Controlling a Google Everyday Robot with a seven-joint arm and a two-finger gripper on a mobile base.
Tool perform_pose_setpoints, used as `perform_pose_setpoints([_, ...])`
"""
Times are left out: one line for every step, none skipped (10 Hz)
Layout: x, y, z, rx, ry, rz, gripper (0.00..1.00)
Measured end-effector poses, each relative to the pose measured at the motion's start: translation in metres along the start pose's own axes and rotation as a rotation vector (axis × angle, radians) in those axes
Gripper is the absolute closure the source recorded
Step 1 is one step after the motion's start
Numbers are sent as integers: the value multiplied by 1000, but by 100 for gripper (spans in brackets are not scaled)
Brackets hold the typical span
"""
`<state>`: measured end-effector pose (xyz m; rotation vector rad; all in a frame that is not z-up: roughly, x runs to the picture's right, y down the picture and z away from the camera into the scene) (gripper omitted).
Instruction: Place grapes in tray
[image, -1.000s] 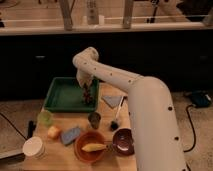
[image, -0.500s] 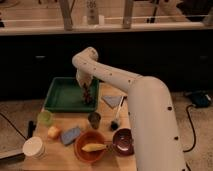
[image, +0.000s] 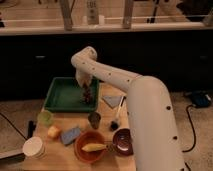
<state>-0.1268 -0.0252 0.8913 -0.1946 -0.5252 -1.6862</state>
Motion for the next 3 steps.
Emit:
perform_pose_setpoints([0,0,-1,0,0,0,20])
perform_pose_setpoints([-1,0,-1,2,-1,-1,20])
perform_pose_setpoints([-2,-1,0,4,-3,-1,20])
